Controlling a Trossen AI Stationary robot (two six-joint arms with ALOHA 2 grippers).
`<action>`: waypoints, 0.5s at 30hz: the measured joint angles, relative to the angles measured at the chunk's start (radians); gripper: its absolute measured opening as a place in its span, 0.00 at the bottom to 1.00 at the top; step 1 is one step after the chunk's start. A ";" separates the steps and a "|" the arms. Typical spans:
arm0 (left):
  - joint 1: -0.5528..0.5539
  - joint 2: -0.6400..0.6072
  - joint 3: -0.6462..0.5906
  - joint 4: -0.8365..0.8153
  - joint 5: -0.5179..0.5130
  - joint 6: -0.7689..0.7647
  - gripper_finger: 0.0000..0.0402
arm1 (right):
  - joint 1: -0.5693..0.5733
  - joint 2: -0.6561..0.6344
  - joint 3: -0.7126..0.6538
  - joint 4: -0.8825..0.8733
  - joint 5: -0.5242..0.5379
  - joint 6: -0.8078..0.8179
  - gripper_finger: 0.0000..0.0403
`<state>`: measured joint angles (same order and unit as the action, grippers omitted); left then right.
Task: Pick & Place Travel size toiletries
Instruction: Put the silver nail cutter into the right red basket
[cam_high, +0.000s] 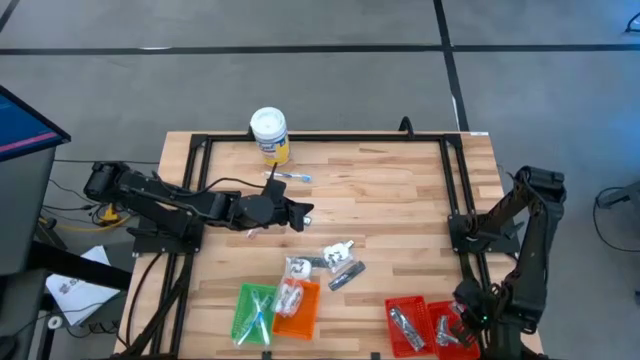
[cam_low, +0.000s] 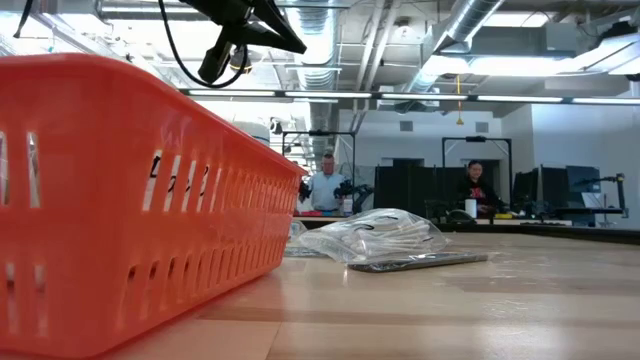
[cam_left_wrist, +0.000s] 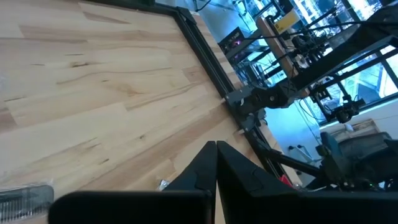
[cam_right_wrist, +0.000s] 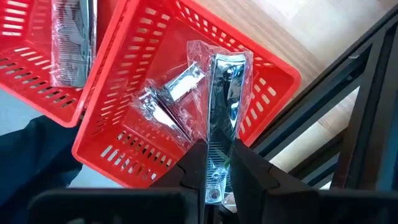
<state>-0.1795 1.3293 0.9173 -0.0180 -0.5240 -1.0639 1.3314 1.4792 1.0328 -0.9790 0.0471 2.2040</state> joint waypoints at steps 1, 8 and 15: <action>0.000 0.000 0.000 0.001 0.000 -0.004 0.00 | -0.003 0.002 0.000 0.009 0.016 0.007 0.12; -0.008 0.000 0.000 0.014 -0.003 -0.018 0.00 | -0.018 0.046 0.001 0.084 0.026 -0.001 0.12; -0.028 0.000 0.000 0.017 -0.011 -0.016 0.00 | -0.049 0.116 0.080 -0.021 -0.013 -0.003 0.12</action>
<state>-0.2077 1.3293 0.9169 -0.0012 -0.5353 -1.0799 1.2822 1.5948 1.1130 -0.9996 0.0340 2.2012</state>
